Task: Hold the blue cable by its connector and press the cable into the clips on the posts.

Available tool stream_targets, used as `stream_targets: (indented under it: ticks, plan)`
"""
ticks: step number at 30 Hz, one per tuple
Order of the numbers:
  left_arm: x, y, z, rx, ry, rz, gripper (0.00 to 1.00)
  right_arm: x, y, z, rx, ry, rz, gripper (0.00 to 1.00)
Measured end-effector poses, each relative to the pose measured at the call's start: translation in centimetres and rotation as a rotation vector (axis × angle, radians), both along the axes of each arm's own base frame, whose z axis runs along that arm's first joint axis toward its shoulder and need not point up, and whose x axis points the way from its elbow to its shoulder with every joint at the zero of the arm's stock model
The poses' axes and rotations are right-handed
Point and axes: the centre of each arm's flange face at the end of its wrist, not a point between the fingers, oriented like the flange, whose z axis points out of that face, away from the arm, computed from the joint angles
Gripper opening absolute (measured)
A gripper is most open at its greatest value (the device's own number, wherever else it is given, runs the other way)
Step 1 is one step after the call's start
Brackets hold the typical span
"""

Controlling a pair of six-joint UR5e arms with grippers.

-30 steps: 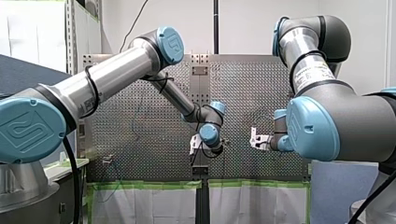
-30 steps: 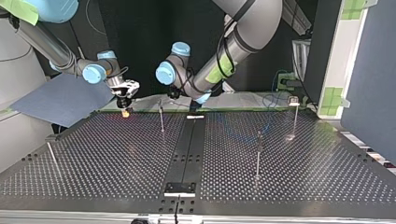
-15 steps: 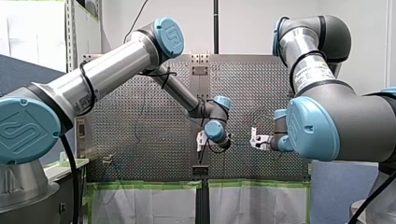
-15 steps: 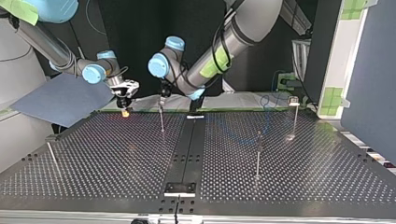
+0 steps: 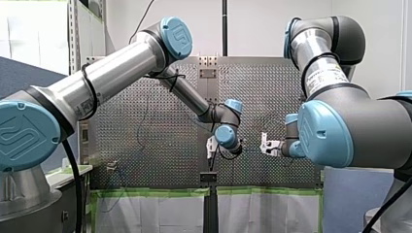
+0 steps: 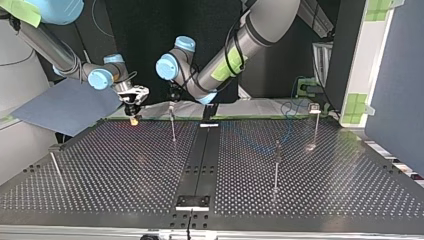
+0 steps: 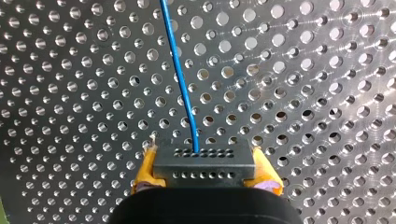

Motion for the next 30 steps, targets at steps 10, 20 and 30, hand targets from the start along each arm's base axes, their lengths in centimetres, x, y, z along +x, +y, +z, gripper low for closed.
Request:
stream_targets:
  ticks: [10,20,30]
  plan:
    - [0.01,0.11,0.00,-0.007,0.003,0.015,1.00,-0.12,-0.03,-0.02,0.002,0.000,-0.002,0.00]
    - [0.01,0.14,0.00,-0.016,0.008,0.020,1.00,-0.13,-0.02,-0.03,0.004,0.001,-0.002,0.00]
    - [-0.58,0.46,0.97,-0.030,-0.016,0.037,1.00,-0.22,-0.03,-0.05,0.006,0.001,-0.003,0.00]
